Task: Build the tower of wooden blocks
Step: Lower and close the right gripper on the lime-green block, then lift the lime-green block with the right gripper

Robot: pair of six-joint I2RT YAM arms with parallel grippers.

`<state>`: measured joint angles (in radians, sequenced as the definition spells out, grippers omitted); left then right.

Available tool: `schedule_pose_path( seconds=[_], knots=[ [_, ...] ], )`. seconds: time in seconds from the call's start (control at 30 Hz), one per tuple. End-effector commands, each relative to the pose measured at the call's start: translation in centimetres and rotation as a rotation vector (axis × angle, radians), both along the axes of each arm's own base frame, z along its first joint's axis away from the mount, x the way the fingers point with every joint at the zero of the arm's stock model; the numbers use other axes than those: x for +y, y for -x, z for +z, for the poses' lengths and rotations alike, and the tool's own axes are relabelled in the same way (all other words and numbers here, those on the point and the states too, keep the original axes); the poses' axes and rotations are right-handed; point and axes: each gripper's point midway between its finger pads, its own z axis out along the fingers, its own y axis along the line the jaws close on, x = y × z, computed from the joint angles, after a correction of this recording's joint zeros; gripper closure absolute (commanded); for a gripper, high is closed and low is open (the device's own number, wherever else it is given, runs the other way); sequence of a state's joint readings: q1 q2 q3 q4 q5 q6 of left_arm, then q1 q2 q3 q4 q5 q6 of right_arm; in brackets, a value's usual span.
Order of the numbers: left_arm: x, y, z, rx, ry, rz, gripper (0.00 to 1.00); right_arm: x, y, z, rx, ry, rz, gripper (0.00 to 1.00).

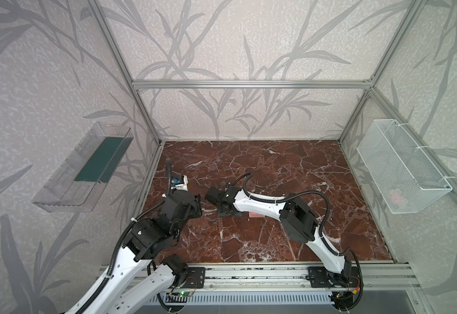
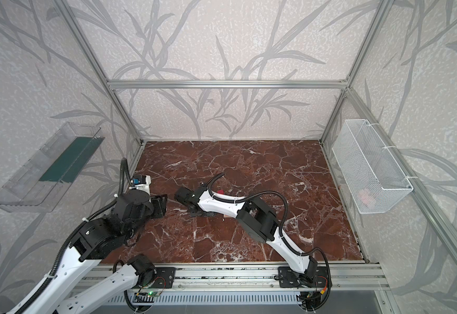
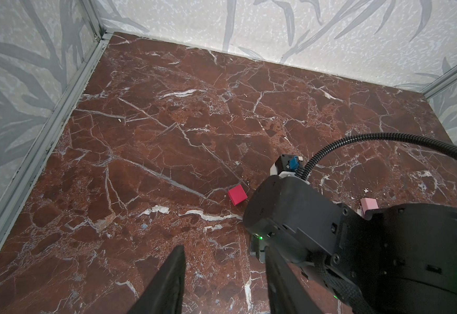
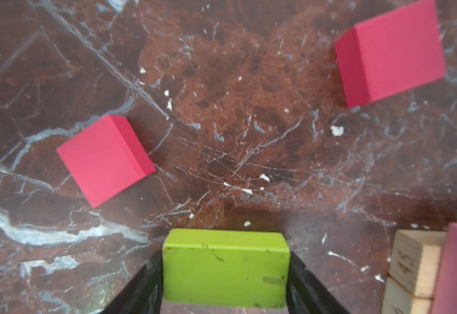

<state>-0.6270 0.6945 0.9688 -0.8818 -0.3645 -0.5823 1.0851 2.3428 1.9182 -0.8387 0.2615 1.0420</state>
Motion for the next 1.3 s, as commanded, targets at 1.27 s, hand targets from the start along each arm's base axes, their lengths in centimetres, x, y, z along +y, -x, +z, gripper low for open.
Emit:
schedule_pose_path(
  seconds=[1.27],
  knots=[
    [0.6, -0.3, -0.5, 0.002, -0.018, 0.034, 0.53, 0.4, 7.1, 0.9, 0.092, 0.045, 0.350, 0.26]
  ],
)
